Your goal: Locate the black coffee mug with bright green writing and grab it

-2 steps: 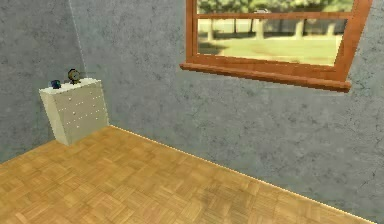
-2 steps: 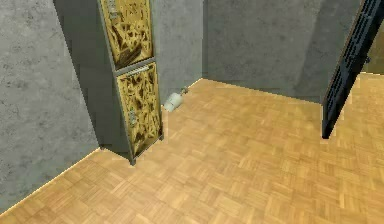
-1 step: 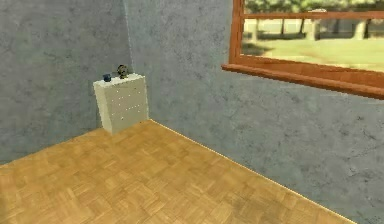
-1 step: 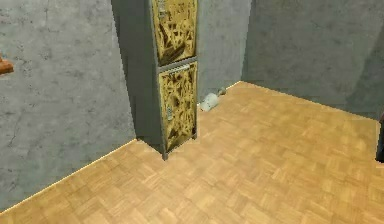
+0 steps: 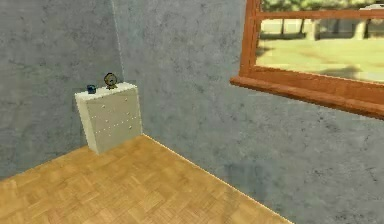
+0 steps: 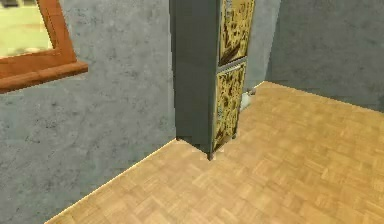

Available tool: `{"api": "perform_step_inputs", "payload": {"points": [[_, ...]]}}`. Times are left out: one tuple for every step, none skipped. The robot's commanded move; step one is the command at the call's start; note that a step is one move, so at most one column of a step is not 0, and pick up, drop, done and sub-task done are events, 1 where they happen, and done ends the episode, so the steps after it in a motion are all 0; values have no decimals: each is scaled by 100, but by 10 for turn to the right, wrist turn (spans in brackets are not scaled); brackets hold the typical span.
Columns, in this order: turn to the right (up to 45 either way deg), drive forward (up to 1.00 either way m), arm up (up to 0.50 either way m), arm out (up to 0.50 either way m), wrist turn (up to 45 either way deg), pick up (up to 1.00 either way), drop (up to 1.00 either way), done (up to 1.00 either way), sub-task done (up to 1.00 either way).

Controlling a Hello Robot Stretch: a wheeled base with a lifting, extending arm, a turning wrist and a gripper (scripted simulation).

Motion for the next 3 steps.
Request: {"api": "perform_step_inputs", "payload": {"points": [[-390, 0, 0, 0, 0, 0, 0, 0, 0], [0, 100, 0, 0, 0, 0, 0, 0, 0], [0, 65, 0, 0, 0, 0, 0, 0, 0]]}}
